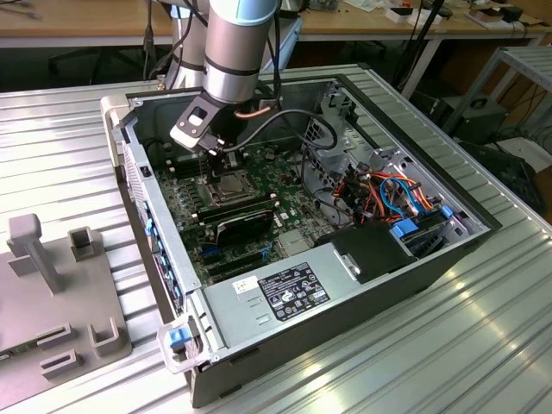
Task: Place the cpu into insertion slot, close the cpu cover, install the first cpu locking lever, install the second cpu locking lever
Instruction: 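Close the cpu cover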
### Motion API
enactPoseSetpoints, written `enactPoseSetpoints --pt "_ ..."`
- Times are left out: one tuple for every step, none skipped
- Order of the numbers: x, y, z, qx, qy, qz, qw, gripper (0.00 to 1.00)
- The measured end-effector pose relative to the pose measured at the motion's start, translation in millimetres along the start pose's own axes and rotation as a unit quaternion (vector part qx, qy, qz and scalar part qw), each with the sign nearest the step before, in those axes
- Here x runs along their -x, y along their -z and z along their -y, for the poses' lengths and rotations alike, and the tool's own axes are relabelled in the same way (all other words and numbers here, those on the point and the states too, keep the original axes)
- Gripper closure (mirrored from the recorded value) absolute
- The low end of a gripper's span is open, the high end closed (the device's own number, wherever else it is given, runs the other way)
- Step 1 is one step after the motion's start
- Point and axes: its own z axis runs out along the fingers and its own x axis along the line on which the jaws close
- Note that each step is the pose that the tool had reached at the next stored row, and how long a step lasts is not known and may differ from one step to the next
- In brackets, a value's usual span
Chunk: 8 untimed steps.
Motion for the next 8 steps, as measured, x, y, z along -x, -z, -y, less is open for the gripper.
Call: enactPoseSetpoints --pt "0.0 0.1 0.0 0.0000 0.000 -0.0001 1.00000 0.89" --pt "1.7 0.2 -0.6 0.0000 0.000 0.0000 1.00000 0.89" --pt "3.0 0.2 -1.5 0.0000 0.000 0.0001 1.00000 0.89" --pt "3.8 0.3 -2.5 0.0000 0.000 0.0000 1.00000 0.89" --pt "4.7 0.2 -4.5 0.0000 0.000 0.0000 1.00000 0.89" --pt "4.7 0.0 -5.6 0.0000 0.000 0.0000 1.00000 0.89" --pt "4.8 0.0 -6.2 -0.0001 0.000 0.0001 1.00000 0.89" --pt "4.8 0.0 -6.2 -0.0001 0.000 0.0001 1.00000 0.89"
